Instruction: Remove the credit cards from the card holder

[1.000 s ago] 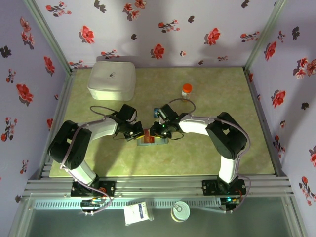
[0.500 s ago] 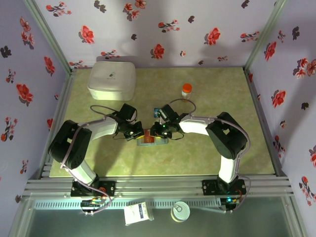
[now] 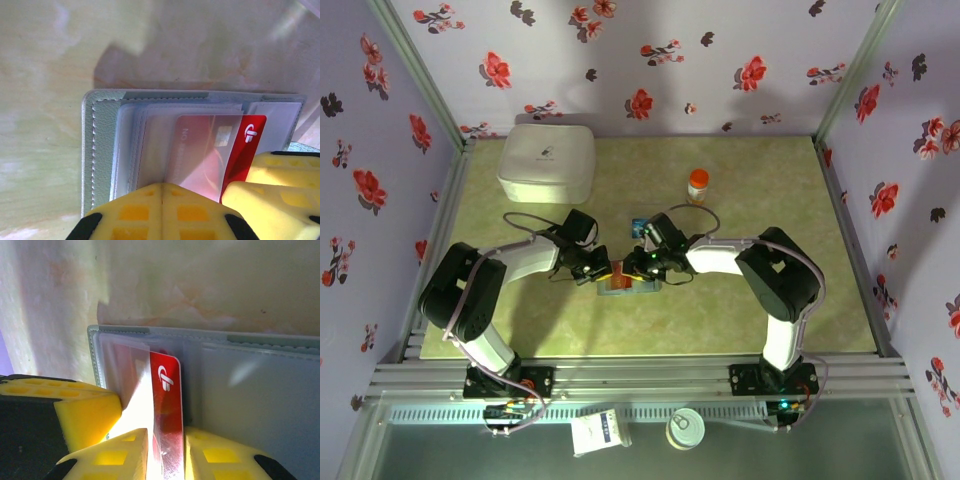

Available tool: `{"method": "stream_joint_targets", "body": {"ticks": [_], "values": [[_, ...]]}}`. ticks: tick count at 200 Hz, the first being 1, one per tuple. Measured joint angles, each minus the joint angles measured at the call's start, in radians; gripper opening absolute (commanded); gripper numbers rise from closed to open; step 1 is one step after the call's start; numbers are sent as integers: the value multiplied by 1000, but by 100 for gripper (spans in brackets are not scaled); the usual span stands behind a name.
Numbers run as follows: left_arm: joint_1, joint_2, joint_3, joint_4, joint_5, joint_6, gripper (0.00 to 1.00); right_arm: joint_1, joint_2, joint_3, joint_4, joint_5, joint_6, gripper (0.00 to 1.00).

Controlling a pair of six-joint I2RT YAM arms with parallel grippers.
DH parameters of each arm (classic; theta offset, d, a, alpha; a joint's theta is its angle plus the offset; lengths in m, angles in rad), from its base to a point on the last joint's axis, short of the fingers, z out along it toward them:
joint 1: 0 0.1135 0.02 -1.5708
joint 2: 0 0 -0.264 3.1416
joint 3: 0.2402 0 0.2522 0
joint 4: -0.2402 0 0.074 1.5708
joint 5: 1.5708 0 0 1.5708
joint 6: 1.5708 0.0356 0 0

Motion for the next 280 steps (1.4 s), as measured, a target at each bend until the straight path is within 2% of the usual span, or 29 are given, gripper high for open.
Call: {"method": "stream_joint_targets", "body": {"ticks": [79,117,163,202,280], "values": [[0,1,1,-1,0,0,0,-24,-14,-74,160,-47,77,14],[0,1,1,-1,-1,0,0,-28,-14,-81,184,-51,86,9],[0,1,1,-1,-2,0,0,-37,-31,-104,197,-53,83,8],[0,0,1,-1,-2,0,0,-61,-89,-121,146,-42,51,6],[0,-2,1,-1,-3,0,0,-68,-185,-107,-69,27,-53,4]]}}
